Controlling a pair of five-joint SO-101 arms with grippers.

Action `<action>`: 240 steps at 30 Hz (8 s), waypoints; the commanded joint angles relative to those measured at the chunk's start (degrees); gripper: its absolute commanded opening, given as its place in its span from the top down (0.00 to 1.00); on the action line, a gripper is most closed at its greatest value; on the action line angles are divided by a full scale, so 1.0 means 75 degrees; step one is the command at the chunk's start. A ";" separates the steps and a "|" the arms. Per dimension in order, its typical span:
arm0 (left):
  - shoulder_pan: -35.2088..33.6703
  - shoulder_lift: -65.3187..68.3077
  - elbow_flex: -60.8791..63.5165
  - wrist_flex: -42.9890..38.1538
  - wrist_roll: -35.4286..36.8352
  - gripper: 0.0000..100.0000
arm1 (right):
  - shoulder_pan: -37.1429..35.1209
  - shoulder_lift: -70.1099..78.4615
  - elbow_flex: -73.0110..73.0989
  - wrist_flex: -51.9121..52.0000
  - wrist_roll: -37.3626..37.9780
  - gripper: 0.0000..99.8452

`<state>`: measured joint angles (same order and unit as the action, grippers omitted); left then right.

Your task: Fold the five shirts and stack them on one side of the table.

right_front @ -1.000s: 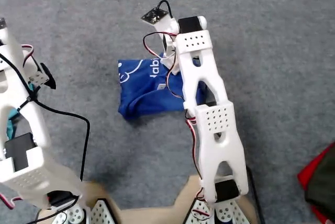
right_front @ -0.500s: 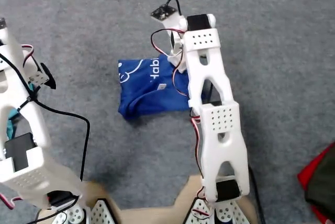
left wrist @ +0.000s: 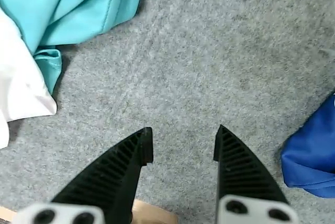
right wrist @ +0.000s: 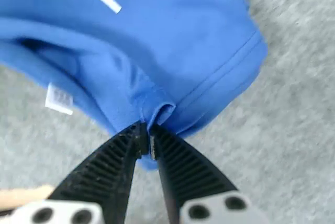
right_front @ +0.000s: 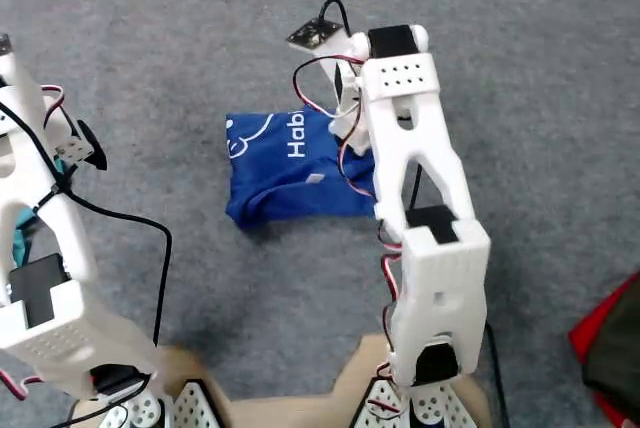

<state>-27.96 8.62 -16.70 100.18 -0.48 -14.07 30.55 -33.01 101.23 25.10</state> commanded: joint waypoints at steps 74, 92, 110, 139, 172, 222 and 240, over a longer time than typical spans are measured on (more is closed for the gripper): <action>0.1606 0.0686 -0.0188 -0.0152 0.0012 0.80 | 0.0639 0.3851 -0.4155 0.0047 -0.0879 0.78; 0.1594 0.0686 -0.0188 -0.0152 0.0012 0.80 | 0.0627 0.4284 -0.5667 0.0070 -0.0867 0.99; 0.1606 0.0686 -0.0188 -0.0152 0.0012 0.80 | 0.0205 0.4331 -0.6406 0.0070 0.0563 0.99; 0.1594 0.0674 -0.0188 -0.0035 0.0000 0.80 | 0.0076 0.4788 -0.7191 -0.0070 0.0680 1.00; 0.1430 0.0627 -0.0246 -0.0035 -0.0199 0.80 | 0.2210 0.3558 -0.8164 -0.0844 -0.0586 1.00; 0.0949 -0.1823 0.1442 0.0082 -0.0949 0.80 | 0.7988 -0.7215 0.0838 0.0152 0.1864 1.00; 0.0938 -0.1858 0.1453 0.0082 -0.0938 0.80 | 1.0391 -0.8141 0.4519 -0.1571 0.2192 1.00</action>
<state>-21.36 -2.73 -5.89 100.18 -7.60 56.62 -32.31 -2.15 95.52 38.55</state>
